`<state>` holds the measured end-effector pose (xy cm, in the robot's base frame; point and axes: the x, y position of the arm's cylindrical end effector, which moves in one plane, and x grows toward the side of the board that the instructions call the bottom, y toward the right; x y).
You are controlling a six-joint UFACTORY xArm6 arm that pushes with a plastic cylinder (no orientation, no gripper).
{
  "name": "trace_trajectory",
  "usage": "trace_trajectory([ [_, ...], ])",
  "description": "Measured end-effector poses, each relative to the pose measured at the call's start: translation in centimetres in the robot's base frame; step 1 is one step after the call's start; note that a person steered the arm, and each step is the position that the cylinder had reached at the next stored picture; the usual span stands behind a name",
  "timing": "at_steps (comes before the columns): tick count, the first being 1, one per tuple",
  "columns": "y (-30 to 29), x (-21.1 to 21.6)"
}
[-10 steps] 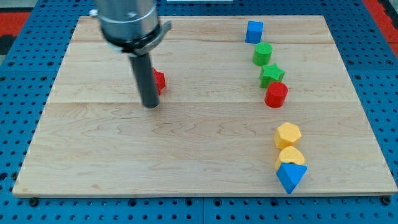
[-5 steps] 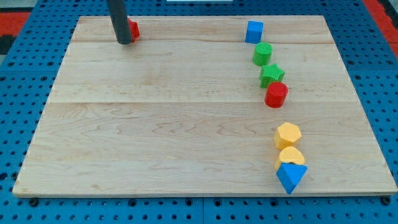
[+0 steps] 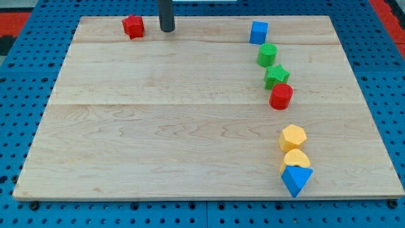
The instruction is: Push red star towards top left
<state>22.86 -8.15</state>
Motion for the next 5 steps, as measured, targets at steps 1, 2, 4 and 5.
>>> trace_trajectory([
  [1,-1.9,0.7],
  [2,-4.4,0.9],
  [4,-7.5,0.1],
  [5,1.5,-2.0],
])
